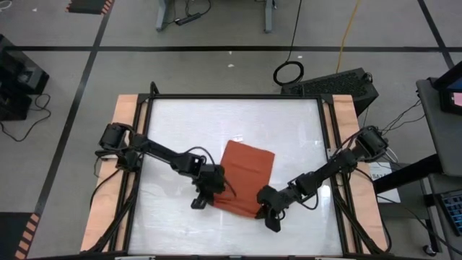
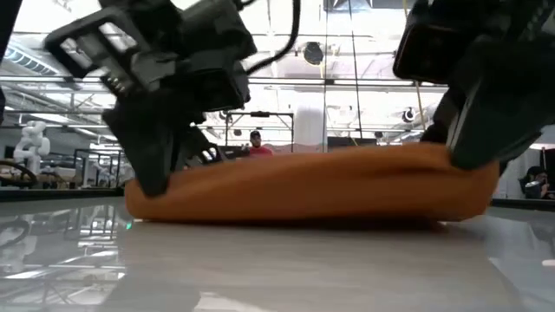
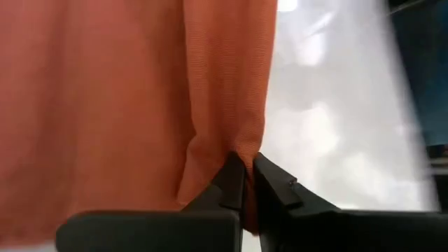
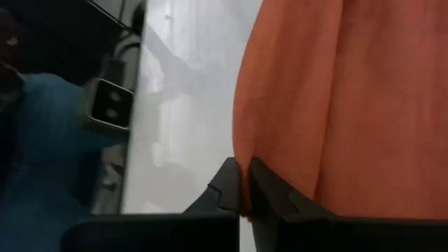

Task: Roll towel
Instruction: Roll the orange towel

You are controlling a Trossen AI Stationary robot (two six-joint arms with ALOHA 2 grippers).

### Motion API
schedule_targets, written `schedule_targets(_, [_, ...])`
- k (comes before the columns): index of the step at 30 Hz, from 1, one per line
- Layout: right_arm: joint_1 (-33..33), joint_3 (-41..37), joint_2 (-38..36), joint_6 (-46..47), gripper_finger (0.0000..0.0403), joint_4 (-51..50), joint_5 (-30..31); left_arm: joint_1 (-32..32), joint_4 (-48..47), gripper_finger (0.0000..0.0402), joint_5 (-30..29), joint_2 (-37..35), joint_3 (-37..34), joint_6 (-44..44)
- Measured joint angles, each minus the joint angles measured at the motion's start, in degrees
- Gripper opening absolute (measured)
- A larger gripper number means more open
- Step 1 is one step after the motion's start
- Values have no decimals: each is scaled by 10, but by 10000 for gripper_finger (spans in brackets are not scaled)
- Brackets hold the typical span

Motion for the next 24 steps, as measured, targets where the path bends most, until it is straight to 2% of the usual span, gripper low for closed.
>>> schedule_targets(2, [5,0,0,19,0,12,0,9,0,15,43,0,0,-26])
schedule_targets(12, [14,1,0,130,0,14,-6,38,-1,13,113,2,1,-135])
schedule_targets(20, [12,1,-1,185,0,11,-26,40,4,13,124,10,2,-158])
schedule_targets(24, [11,1,-1,197,14,9,-26,39,9,13,124,34,3,-173])
